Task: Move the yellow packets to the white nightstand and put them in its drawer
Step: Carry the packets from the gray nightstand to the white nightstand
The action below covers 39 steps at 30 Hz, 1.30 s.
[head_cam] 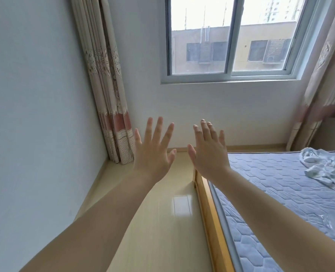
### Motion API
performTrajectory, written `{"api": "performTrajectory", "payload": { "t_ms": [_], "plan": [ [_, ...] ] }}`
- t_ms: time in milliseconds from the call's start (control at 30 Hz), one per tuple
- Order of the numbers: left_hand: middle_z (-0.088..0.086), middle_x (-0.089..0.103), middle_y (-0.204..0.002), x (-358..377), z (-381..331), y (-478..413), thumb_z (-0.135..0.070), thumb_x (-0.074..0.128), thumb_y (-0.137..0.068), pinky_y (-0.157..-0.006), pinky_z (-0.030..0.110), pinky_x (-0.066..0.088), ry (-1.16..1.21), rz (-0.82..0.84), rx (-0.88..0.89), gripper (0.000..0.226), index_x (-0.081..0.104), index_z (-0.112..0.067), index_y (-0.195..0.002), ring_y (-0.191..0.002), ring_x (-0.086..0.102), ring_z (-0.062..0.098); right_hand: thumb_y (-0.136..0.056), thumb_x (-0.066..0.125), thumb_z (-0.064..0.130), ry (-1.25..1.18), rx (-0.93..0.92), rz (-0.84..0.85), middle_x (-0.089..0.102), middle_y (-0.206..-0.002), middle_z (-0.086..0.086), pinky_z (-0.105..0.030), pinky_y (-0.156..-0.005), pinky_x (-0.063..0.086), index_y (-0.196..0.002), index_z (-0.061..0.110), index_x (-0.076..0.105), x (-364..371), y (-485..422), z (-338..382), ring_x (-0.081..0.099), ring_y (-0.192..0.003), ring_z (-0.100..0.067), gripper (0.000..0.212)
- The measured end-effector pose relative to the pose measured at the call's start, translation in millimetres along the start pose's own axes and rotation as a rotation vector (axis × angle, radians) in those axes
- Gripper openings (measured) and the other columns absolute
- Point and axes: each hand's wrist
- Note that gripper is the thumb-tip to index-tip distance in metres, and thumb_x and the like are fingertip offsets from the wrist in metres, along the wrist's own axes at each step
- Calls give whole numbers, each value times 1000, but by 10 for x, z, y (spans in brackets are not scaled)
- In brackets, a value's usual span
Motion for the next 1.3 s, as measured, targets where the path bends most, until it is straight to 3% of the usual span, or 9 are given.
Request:
{"api": "performTrajectory", "payload": {
  "t_ms": [100, 233, 400, 700, 1000, 1300],
  "plan": [
    [8, -4, -161, 426, 175, -676, -54, 22, -91, -112, 60, 1, -43, 23, 39, 71, -6, -29, -152, -148, -6, 31, -99, 34, 41, 11, 8, 44, 11, -159, -11, -50, -117, 5, -150, 12, 18, 414, -685, -126, 7, -147, -27, 62],
    [4, -21, -158, 1052, 543, -1469, -53, 23, -96, -112, 56, -10, 3, 55, -34, 71, -24, -31, -144, -145, -21, 27, -99, 35, 41, -3, 0, 73, 11, -159, -12, -50, -117, 6, -150, 11, 18, 1029, -1514, -172, 7, -147, -27, 62],
    [3, -26, -157, 1911, 1192, -2491, -53, 23, -97, -112, 57, -11, 14, 83, -25, 71, -23, -31, -147, -143, -25, 27, -98, 38, 40, 14, -8, 62, 13, -158, -13, -50, -117, 5, -150, 10, 21, 1920, -2648, -75, 9, -147, -28, 62],
    [4, -28, -156, 3364, 2067, -4649, -56, 19, -97, -111, 58, -11, 32, 169, 151, 71, -22, -30, -148, -144, -24, 29, -96, 43, 39, 108, 199, 91, 13, -157, -16, -50, -117, 7, -148, 9, 25, 3199, -4583, -232, 10, -146, -31, 62],
    [1, -31, -155, 4542, 1788, -6471, -53, 20, -98, -110, 57, -14, 147, 216, 320, 70, -26, -31, -146, -142, -28, 26, -94, 49, 33, 125, 332, 55, 24, -154, -18, -54, -114, 16, -144, 5, 33, 4216, -6072, -1129, 20, -143, -34, 60],
    [-1, -31, -155, 5739, 1383, -8629, -52, 21, -98, -111, 56, -16, 157, 247, 393, 69, -25, -32, -146, -142, -29, 24, -97, 40, 37, 113, 424, 83, 10, -158, -14, -50, -116, 4, -150, 9, 21, 5361, -7795, -2477, 6, -147, -28, 63]
  ]
}}
Point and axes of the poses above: each hand's wrist, its own y-axis away from the middle knuckle, its own x-axis out of the palm, z = x × y
